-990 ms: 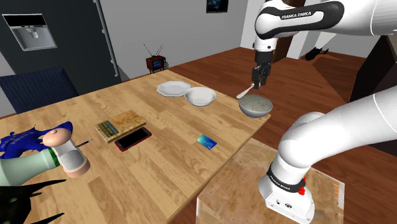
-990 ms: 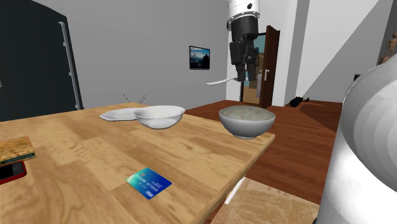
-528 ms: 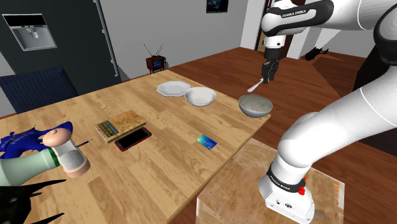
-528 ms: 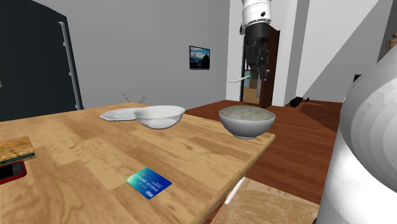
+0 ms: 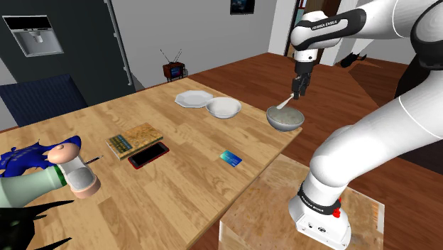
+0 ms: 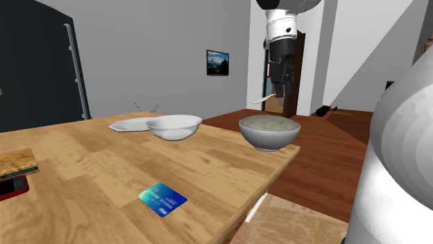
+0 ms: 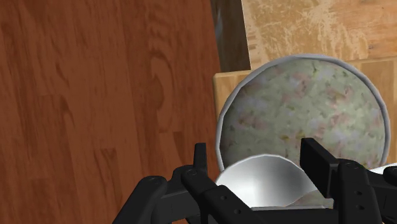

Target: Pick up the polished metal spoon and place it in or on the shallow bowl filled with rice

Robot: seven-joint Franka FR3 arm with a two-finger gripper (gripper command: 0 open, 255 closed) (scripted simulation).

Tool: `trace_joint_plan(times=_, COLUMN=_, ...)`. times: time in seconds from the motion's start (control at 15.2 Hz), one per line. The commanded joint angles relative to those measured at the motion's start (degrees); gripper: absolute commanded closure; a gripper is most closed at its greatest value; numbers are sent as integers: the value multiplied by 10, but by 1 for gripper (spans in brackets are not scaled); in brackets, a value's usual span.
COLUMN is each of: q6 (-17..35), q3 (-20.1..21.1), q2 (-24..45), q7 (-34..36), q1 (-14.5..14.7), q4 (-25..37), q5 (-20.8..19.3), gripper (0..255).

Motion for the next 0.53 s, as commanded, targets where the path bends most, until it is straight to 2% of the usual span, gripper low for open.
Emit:
trace_joint_plan(times=0.0, q6=17, q3=-6, q2=5, q7=-1, q1=0, q4=-11, q5=-1, gripper=255)
trace_joint_plan(times=0.46, q6=66, q3=-20, q2=20, q7=0, q1=1, q4=-46, q5=-5, gripper=255)
